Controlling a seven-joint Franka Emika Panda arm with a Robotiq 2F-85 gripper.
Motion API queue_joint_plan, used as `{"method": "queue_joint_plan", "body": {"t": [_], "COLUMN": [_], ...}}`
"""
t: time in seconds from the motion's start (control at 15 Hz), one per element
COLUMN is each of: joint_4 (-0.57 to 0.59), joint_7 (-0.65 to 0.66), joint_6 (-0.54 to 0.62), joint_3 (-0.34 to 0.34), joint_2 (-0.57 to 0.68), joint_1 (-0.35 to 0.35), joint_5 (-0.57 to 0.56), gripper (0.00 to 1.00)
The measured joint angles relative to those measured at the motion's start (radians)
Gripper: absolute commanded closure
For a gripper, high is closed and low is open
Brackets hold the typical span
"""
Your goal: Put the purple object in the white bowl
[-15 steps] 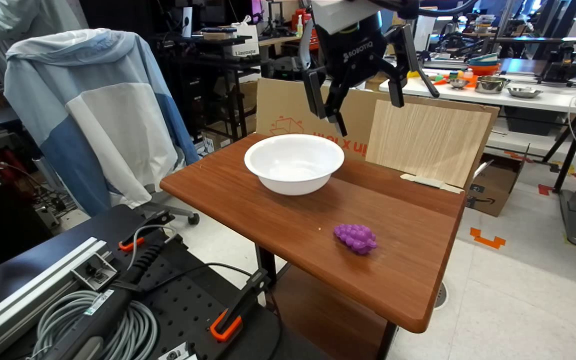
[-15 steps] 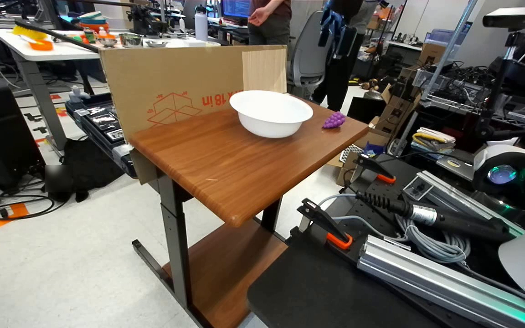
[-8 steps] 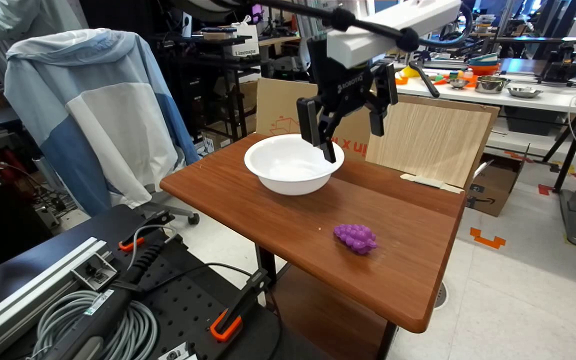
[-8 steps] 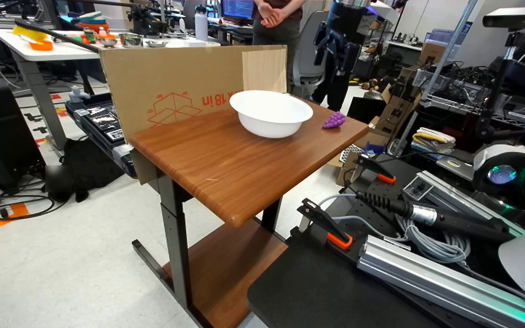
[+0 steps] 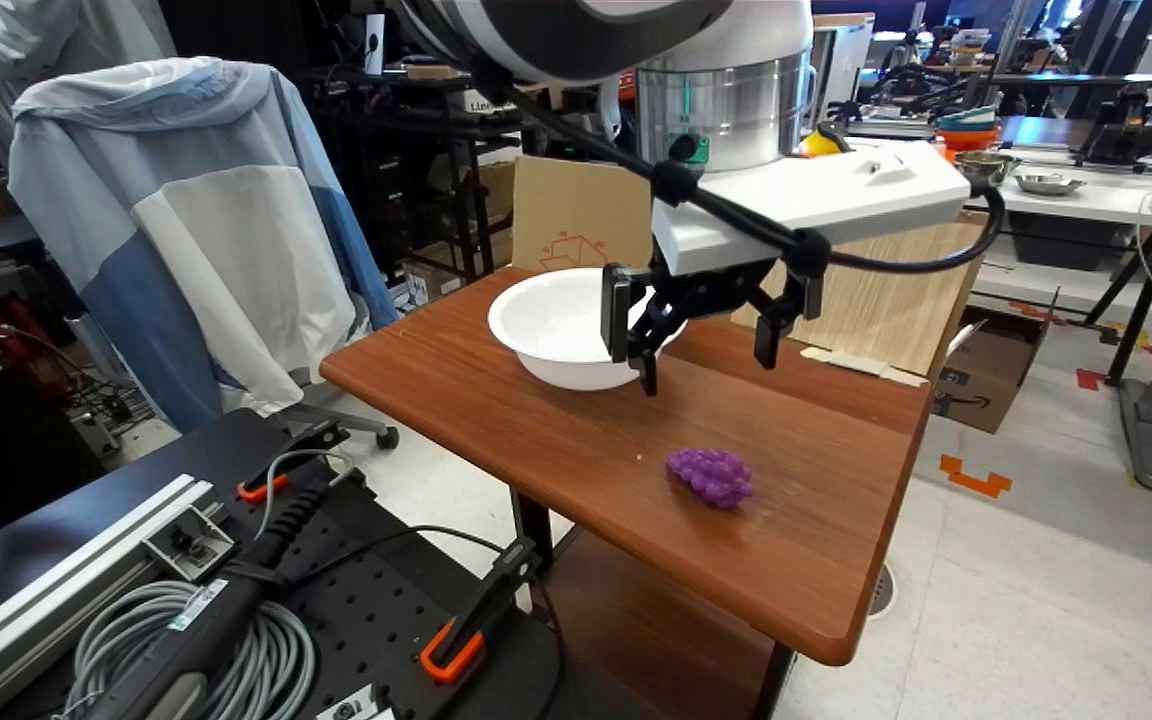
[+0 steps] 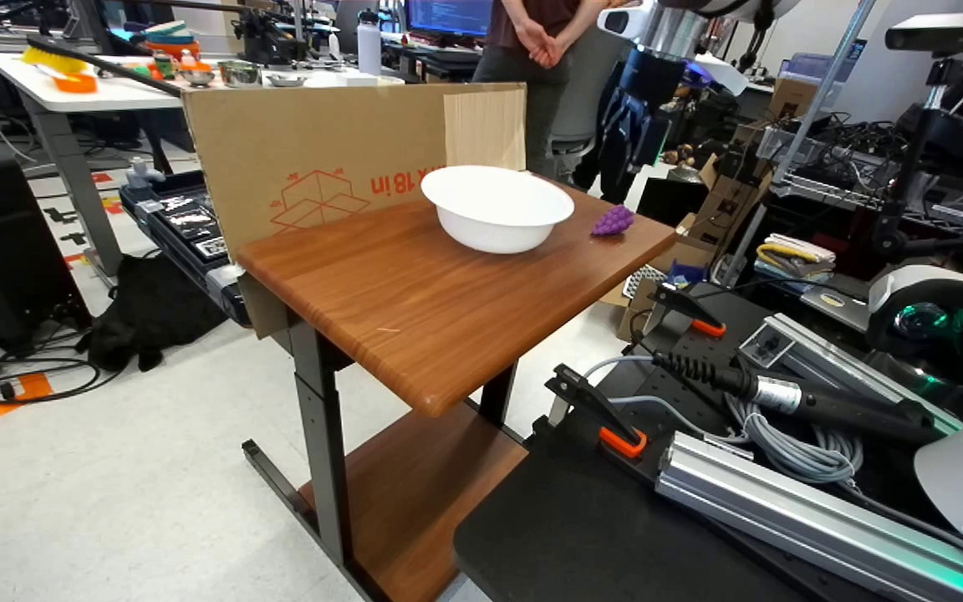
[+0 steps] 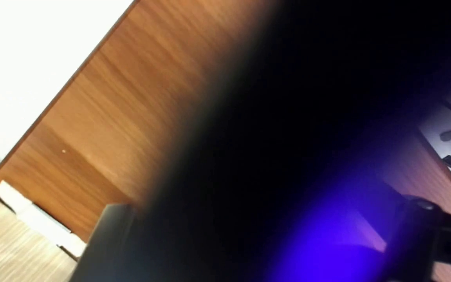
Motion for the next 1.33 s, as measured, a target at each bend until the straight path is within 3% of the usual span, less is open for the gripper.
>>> {"method": "queue_joint_plan", "body": {"t": [0.27, 0.8, 1.33], "joint_4": [0.016, 0.146, 0.136], "joint_7": [-0.073, -0.166, -0.172], "joint_6": [-0.052, -0.141, -0.143], "joint_3": [0.012, 0.039, 0.023], "joint_2": [0.022, 0.148, 0.179], "joint_1": [-0.029, -0.027, -0.041], "joint_5": [0.011, -0.096, -0.209], "gripper": [0.00, 0.00, 0.00]}}
